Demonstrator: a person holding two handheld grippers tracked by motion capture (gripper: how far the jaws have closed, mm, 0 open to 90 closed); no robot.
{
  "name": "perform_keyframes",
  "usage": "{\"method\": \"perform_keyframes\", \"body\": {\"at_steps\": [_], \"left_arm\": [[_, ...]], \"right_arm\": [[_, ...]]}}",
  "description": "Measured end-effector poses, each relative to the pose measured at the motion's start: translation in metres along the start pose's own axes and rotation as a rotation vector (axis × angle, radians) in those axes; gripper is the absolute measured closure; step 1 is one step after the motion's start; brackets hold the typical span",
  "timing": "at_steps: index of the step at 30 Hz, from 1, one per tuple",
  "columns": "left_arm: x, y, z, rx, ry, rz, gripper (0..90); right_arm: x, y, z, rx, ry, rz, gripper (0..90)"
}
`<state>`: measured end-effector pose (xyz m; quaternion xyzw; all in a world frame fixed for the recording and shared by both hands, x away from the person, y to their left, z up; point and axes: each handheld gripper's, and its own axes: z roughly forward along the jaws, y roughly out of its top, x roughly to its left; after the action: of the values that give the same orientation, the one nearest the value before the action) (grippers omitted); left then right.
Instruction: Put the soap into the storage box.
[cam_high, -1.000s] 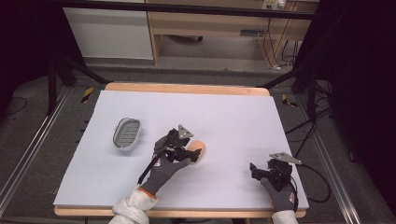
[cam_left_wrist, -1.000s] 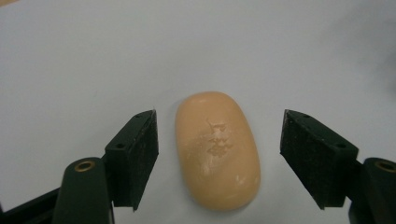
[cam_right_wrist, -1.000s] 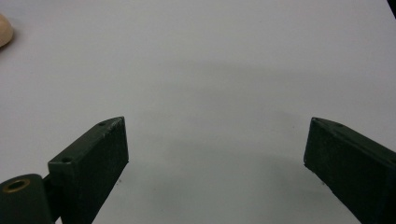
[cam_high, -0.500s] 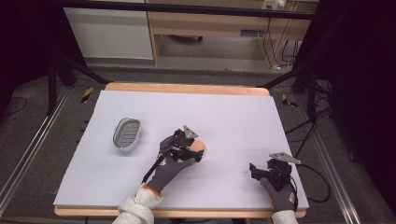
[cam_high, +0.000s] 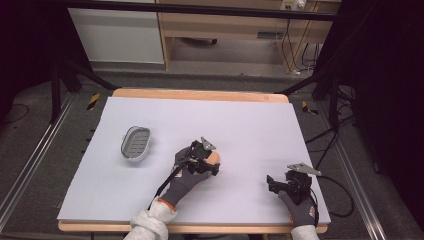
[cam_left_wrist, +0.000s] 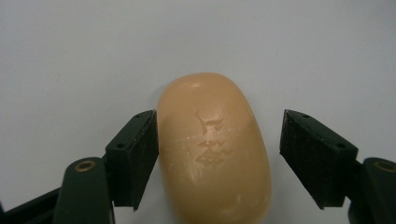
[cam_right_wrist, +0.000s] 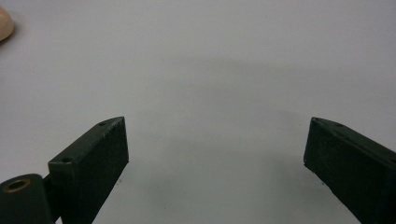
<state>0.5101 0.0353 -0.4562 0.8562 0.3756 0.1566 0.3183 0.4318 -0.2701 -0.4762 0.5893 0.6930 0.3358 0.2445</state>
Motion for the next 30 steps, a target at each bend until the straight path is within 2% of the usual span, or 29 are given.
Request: {"method": "perform_keyframes", "body": {"at_steps": [14,30], "left_arm": [[0.002,-0.003,0.012,0.054,0.009,-0.004,26.6],[0.003,-0.003,0.016,0.074,0.011,-0.03,29.3]], "right_arm": [[0.0,0.0,0.001,0.004,0.0,-0.009,6.7],[0.0,0.0,0.001,0.008,0.001,-0.003,6.7]]}}
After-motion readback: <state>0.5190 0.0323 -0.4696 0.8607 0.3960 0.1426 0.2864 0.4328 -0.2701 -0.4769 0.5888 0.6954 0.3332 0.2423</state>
